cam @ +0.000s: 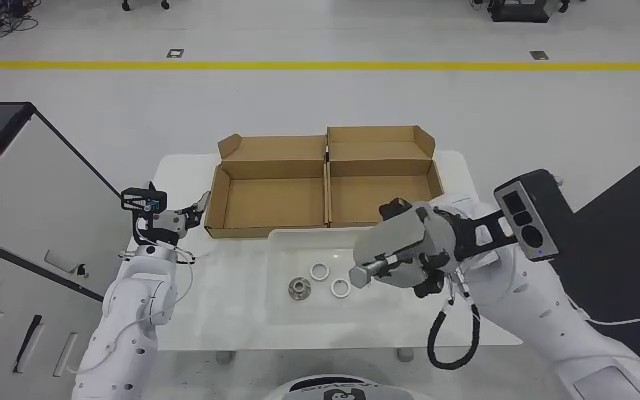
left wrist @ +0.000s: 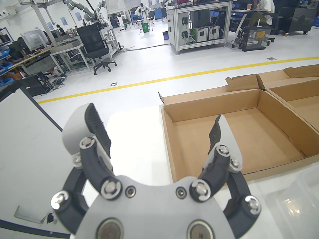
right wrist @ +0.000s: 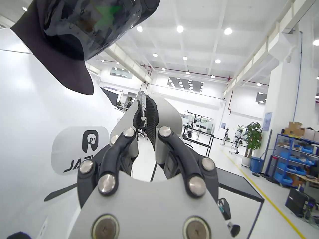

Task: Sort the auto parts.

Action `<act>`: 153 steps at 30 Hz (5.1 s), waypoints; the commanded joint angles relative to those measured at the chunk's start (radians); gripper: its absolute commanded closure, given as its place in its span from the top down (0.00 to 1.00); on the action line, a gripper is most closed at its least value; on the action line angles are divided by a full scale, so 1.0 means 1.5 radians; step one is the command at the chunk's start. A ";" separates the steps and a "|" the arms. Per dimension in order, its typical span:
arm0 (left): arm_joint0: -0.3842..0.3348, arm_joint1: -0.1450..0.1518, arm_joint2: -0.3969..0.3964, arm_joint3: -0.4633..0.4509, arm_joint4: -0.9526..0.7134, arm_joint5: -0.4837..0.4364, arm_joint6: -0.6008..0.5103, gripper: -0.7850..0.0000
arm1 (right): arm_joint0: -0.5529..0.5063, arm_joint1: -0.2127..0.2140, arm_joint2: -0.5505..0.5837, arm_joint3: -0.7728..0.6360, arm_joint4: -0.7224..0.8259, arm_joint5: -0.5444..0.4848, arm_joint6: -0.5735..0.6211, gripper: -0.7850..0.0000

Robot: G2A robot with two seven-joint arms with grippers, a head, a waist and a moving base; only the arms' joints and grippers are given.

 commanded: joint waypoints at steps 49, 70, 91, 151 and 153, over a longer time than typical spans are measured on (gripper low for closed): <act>0.000 0.000 0.000 0.000 0.000 0.000 0.000 1.00 | -0.038 -0.021 0.016 -0.065 0.061 0.025 -0.039 0.00; 0.000 0.000 0.000 0.000 0.000 0.000 0.000 1.00 | -0.165 0.062 0.402 -0.011 0.239 0.105 0.479 0.00; 0.000 0.000 0.000 0.000 0.000 0.000 0.000 1.00 | 0.147 0.089 0.223 0.230 0.028 0.118 0.888 0.00; 0.000 0.000 0.000 0.000 0.000 0.000 0.000 1.00 | 0.567 -0.064 -0.502 0.806 -0.264 0.057 0.662 0.00; 0.000 0.000 0.000 0.000 0.000 0.000 0.000 1.00 | 0.560 -0.065 -0.501 0.811 -0.266 0.080 0.688 0.00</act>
